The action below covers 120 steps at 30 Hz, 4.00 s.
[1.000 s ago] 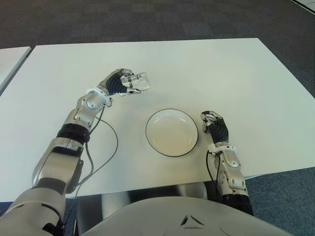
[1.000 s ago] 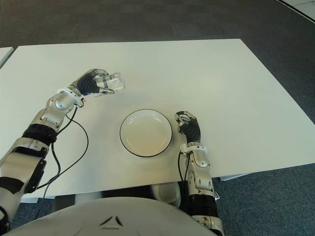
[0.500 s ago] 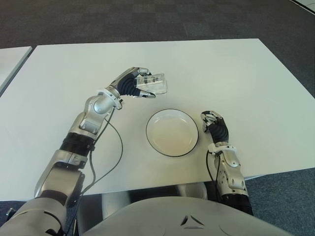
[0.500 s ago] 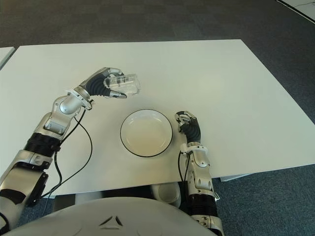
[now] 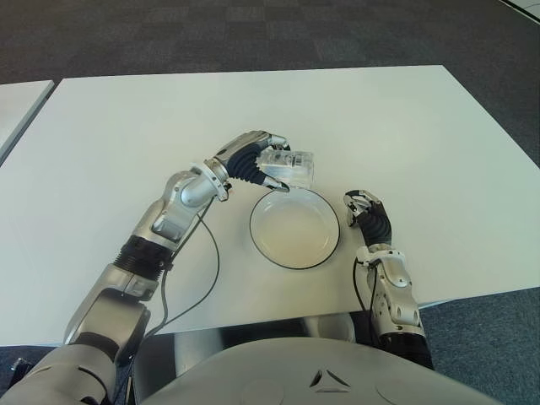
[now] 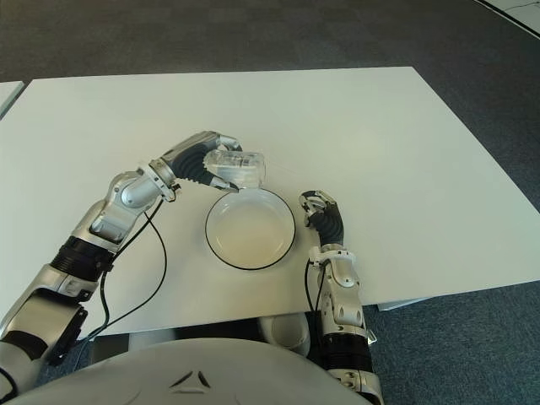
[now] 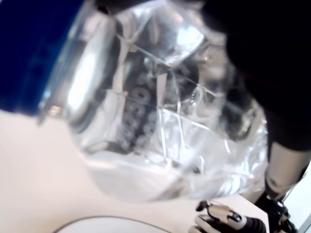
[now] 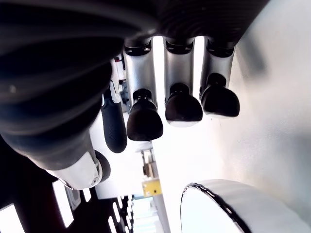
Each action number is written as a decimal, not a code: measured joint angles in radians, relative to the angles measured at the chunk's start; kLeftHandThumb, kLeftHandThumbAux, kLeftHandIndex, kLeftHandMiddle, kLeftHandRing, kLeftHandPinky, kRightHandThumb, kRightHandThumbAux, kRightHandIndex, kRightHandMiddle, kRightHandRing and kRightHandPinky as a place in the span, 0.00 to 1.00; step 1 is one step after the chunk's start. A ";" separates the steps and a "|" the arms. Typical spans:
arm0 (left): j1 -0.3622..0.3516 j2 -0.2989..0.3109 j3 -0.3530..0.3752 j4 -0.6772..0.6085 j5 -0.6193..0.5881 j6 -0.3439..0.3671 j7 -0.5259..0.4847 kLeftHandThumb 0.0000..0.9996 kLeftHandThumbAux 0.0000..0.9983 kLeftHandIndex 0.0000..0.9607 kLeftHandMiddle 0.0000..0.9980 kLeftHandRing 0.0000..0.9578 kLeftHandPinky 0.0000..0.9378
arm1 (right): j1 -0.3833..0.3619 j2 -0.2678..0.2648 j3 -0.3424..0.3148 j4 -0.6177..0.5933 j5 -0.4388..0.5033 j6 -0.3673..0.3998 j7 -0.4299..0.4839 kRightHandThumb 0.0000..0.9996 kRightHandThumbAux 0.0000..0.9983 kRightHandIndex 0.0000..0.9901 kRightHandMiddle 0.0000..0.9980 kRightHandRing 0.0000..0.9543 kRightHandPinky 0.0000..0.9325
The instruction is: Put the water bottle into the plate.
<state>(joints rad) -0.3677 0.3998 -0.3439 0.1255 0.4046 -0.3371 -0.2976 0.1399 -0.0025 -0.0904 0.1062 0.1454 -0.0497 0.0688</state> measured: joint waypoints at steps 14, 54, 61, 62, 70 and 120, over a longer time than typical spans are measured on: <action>0.014 -0.018 -0.144 0.085 0.134 -0.145 0.011 0.85 0.67 0.41 0.53 0.89 0.86 | 0.001 0.000 0.000 -0.003 -0.001 0.000 0.000 0.70 0.73 0.44 0.85 0.88 0.87; -0.049 0.013 -0.388 0.339 0.696 -0.309 0.710 0.85 0.67 0.42 0.55 0.85 0.84 | -0.002 0.000 -0.007 0.006 0.001 -0.002 0.002 0.70 0.73 0.44 0.86 0.89 0.90; -0.075 0.016 -0.418 0.386 0.695 -0.352 0.752 0.72 0.63 0.32 0.45 0.53 0.54 | -0.003 -0.001 -0.007 0.007 0.002 -0.002 0.002 0.70 0.73 0.44 0.86 0.89 0.89; -0.084 0.018 -0.422 0.394 0.694 -0.365 0.751 0.64 0.61 0.27 0.39 0.45 0.48 | -0.004 -0.001 -0.007 0.007 0.002 -0.002 0.002 0.70 0.73 0.44 0.86 0.89 0.89; -0.144 0.026 -0.451 0.442 0.672 -0.434 0.676 0.33 0.57 0.03 0.07 0.08 0.09 | -0.005 0.000 -0.007 0.010 0.002 -0.002 0.005 0.70 0.73 0.44 0.85 0.89 0.89; -0.057 0.004 -0.370 0.346 0.632 -0.304 0.766 0.19 0.31 0.00 0.00 0.00 0.00 | 0.000 -0.005 -0.005 0.009 -0.002 -0.017 0.011 0.70 0.73 0.44 0.84 0.87 0.86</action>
<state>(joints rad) -0.4251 0.4042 -0.7136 0.4713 1.0369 -0.6408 0.4688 0.1402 -0.0071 -0.0959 0.1150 0.1435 -0.0664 0.0800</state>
